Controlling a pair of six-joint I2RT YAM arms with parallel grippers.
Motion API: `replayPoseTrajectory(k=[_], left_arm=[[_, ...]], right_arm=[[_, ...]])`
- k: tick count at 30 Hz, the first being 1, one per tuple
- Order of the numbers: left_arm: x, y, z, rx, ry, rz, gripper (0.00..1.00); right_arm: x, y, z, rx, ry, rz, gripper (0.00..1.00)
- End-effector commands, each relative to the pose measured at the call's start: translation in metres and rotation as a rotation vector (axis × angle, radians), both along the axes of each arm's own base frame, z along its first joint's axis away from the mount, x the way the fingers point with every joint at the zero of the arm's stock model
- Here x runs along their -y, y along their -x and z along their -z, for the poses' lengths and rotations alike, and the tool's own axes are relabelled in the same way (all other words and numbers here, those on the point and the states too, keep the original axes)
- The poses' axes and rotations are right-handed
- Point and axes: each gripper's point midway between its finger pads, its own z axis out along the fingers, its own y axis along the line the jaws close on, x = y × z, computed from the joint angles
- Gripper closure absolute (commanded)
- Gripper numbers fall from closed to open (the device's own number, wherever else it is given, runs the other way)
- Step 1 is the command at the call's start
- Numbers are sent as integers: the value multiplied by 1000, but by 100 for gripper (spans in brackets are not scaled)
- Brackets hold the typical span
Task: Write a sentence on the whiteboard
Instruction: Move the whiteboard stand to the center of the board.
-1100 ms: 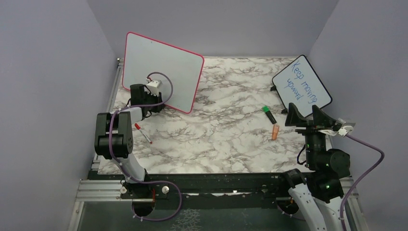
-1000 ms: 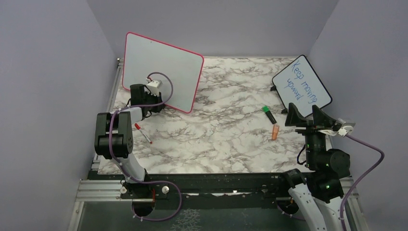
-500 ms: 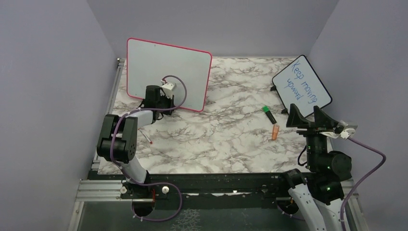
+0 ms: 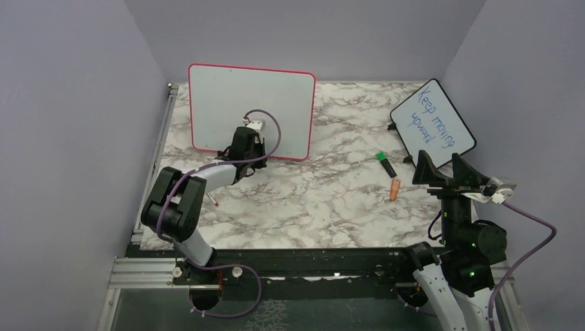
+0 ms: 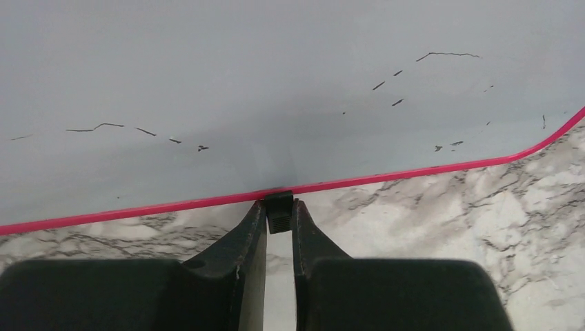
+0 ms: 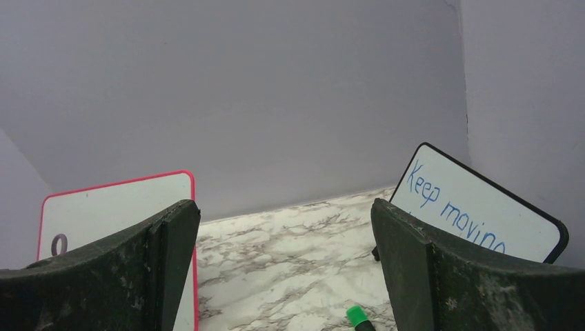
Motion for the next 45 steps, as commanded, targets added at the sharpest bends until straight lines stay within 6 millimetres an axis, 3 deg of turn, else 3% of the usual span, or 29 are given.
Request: replayPoseTrajectory(k=[1,12,19,29,37,43,45], left_arm=[[35,12,-22,21,97,-106,100],[107,49,-13,14,125,-188,100],[174,75,-2,-37,136,-142,100],[241,101,-13,-54,171,-124,100],[255,111,-6,-67,133,-136,100],[262,111,-14,-65,142,-117,91],[265,112,-18,-63,149,-103,81]], right_arm=[[2,7,-7,21,-20,-3,0],[1,8,-8,21,-24,-7,0],[2,7,-7,18,-23,-5,0],[2,8,-7,18,-23,-4,0],[2,9,-7,20,-22,-5,0],[3,9,-7,21,-24,0,0],[3,8,-7,19,-23,-1,0]])
